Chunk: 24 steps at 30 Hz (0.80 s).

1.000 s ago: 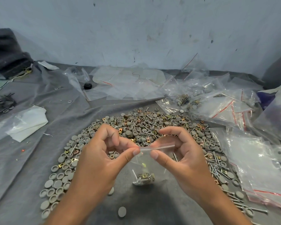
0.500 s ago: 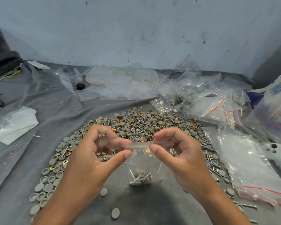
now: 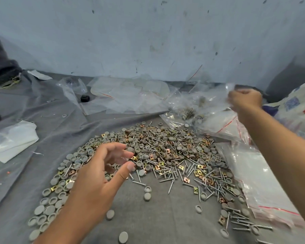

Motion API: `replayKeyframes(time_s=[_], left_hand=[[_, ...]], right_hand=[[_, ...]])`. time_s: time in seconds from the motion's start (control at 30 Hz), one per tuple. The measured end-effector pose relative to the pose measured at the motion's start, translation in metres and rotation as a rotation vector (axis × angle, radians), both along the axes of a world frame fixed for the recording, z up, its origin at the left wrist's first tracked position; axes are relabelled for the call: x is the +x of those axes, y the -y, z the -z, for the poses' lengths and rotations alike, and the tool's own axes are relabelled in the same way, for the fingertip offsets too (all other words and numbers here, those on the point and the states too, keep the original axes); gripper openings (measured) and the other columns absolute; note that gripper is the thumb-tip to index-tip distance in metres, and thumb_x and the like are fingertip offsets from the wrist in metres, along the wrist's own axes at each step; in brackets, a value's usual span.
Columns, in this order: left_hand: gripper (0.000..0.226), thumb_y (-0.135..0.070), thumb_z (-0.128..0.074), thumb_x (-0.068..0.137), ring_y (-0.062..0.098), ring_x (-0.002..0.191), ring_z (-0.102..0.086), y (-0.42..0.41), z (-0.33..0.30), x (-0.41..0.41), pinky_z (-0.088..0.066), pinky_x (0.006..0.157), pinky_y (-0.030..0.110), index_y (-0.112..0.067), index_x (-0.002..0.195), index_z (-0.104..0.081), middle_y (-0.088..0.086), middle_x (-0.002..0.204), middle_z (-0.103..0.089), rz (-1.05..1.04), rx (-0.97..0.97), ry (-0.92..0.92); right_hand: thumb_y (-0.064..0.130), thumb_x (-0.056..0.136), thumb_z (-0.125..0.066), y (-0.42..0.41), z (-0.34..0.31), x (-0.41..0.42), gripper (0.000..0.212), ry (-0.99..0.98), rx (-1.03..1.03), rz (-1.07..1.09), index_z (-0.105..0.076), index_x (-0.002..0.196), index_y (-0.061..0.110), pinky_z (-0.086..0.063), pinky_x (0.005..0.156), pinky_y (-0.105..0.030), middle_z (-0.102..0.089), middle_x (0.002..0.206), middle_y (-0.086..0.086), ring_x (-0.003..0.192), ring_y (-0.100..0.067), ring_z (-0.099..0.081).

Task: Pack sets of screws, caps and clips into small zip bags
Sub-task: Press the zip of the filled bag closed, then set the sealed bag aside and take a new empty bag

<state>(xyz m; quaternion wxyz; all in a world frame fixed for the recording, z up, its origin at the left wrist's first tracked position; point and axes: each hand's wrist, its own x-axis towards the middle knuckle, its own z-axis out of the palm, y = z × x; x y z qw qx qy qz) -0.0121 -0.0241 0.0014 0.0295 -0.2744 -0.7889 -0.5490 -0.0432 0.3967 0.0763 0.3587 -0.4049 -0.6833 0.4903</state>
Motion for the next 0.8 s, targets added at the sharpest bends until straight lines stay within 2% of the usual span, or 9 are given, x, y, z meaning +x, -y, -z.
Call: replayKeyframes(time_s=[0.1,0.2,0.3,0.4,0.47,0.53,0.63,0.7,0.8], left_hand=[[0.03,-0.056,-0.06,0.084,-0.004,0.103,-0.065,0.0,0.001,0.0,-0.049,0.083,0.029,-0.05,0.112,-0.054,-0.029,0.112,-0.069,-0.01,-0.007,-0.011],[0.026,-0.059,-0.059,0.093,-0.002,0.106,-0.064,0.0,0.002,0.0,-0.049,0.083,0.029,-0.047,0.115,-0.054,-0.028,0.115,-0.068,-0.009,-0.02,-0.022],[0.026,-0.058,-0.057,0.09,-0.005,0.106,-0.063,0.0,0.002,0.001,-0.047,0.082,0.023,-0.052,0.115,-0.052,-0.03,0.115,-0.066,-0.008,-0.045,-0.036],[0.03,-0.058,-0.056,0.089,-0.006,0.104,-0.063,-0.001,0.004,0.002,-0.048,0.077,0.02,-0.049,0.117,-0.052,-0.031,0.115,-0.065,0.003,-0.066,-0.04],[0.026,-0.06,-0.055,0.093,-0.007,0.105,-0.062,-0.002,0.005,0.003,-0.048,0.078,0.023,-0.052,0.117,-0.05,-0.031,0.116,-0.065,0.015,-0.074,-0.035],[0.025,-0.06,-0.055,0.092,-0.007,0.107,-0.062,-0.003,0.006,0.004,-0.048,0.082,0.023,-0.055,0.116,-0.049,-0.032,0.116,-0.065,0.025,-0.082,-0.028],[0.031,-0.058,-0.056,0.088,-0.007,0.106,-0.062,-0.002,0.004,0.004,-0.047,0.084,0.024,-0.05,0.117,-0.051,-0.033,0.115,-0.065,0.021,-0.091,-0.02],[0.032,-0.059,-0.055,0.088,-0.007,0.108,-0.061,-0.002,0.003,0.003,-0.046,0.084,0.024,-0.048,0.118,-0.051,-0.033,0.115,-0.064,0.022,-0.104,-0.016],[0.032,-0.06,-0.054,0.088,-0.008,0.11,-0.06,-0.004,0.003,0.004,-0.044,0.084,0.02,-0.046,0.118,-0.054,-0.033,0.116,-0.064,0.03,-0.123,-0.022]], right_hand=[[0.015,0.093,-0.069,-0.012,0.027,0.042,0.013,0.181,0.039,-0.076,-0.068,0.106,0.012,-0.053,0.079,-0.037,-0.071,0.111,-0.013,0.099,-0.025,-0.069],[0.026,0.09,-0.076,-0.007,0.047,0.104,0.008,0.47,0.309,-0.214,-0.068,0.092,0.023,-0.052,0.084,-0.043,-0.073,0.104,-0.012,0.089,-0.028,-0.066],[0.049,0.081,-0.076,0.009,0.077,0.177,0.04,0.835,0.509,-0.318,-0.07,0.112,0.025,-0.05,0.083,-0.039,-0.072,0.115,-0.003,0.096,-0.023,-0.064],[0.065,0.069,-0.068,0.016,0.11,0.222,0.068,0.952,0.51,-0.302,-0.068,0.123,0.023,-0.045,0.099,-0.046,-0.068,0.125,-0.006,0.114,-0.029,-0.061],[0.064,0.07,-0.063,0.02,0.121,0.233,0.052,0.924,0.484,-0.304,-0.068,0.112,0.035,-0.048,0.096,-0.045,-0.068,0.116,0.001,0.108,-0.027,-0.063],[0.054,0.077,-0.071,0.021,0.126,0.238,0.018,0.838,0.498,-0.287,-0.062,0.092,0.049,-0.052,0.084,-0.046,-0.068,0.099,0.013,0.093,-0.022,-0.066],[0.038,0.087,-0.073,0.016,0.122,0.24,0.023,0.708,0.503,-0.234,-0.06,0.076,0.052,-0.052,0.074,-0.047,-0.073,0.087,0.013,0.081,-0.02,-0.067],[0.066,0.091,-0.054,0.023,0.1,0.237,0.019,0.63,0.53,-0.213,-0.061,0.078,0.054,-0.052,0.08,-0.046,-0.076,0.092,0.008,0.084,-0.022,-0.068],[0.092,0.077,-0.033,0.052,0.057,0.22,0.05,0.456,0.45,-0.19,-0.068,0.086,0.058,-0.051,0.08,-0.032,-0.073,0.09,0.026,0.083,-0.01,-0.066]])
